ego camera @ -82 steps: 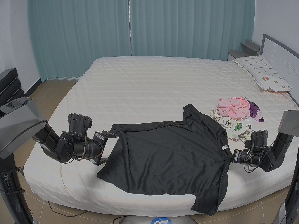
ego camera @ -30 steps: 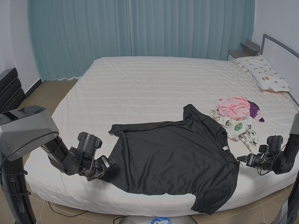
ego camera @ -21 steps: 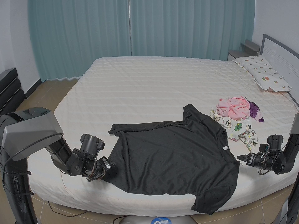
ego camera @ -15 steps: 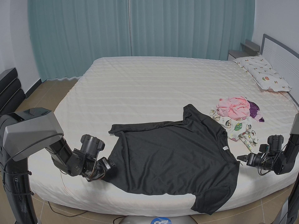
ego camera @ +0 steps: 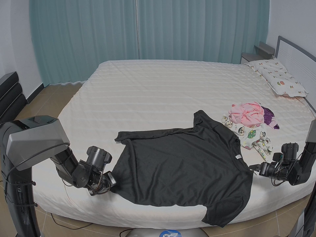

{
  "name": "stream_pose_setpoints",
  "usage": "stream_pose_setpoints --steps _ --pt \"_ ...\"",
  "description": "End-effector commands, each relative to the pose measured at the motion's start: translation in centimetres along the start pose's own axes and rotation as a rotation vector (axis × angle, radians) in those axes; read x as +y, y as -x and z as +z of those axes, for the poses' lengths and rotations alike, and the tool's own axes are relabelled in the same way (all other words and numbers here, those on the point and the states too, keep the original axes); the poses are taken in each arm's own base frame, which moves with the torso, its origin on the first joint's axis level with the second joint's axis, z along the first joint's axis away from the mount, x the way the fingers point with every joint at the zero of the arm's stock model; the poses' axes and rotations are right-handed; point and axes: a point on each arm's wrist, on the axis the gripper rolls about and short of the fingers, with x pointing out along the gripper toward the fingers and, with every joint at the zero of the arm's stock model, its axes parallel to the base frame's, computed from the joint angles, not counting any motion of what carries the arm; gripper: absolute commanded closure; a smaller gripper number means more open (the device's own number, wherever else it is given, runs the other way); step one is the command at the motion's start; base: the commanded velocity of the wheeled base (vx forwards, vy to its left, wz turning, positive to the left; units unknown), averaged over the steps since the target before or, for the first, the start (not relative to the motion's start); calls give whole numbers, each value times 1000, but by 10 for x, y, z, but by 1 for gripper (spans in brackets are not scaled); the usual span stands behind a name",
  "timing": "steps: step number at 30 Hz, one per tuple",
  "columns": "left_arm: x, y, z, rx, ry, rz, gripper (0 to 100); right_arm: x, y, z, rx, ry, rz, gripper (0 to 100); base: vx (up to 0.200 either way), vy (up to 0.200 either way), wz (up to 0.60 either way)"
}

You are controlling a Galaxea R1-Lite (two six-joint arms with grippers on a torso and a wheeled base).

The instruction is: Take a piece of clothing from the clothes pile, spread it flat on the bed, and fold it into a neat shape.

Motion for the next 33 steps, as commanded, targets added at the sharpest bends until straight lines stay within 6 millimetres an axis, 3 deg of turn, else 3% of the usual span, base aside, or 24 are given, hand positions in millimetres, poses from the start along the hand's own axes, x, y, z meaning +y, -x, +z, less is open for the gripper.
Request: stream_pose_setpoints --steps 1,6,13,21,33 --pt "5 7 -3 6 -40 48 100 6 1 -1 1 11 14 0 0 0 0" --pt "9 20 -3 11 -53 68 100 9 2 -4 14 17 20 0 0 0 0" --pt "30 31 -17 70 -59 135 100 10 3 -7 25 16 23 0 0 0 0" --pt "44 31 -29 114 -56 168 100 17 2 -26 110 22 46 0 0 0 0" --pt "45 31 -30 117 -51 166 100 23 -11 -50 224 6 69 0 0 0 0"
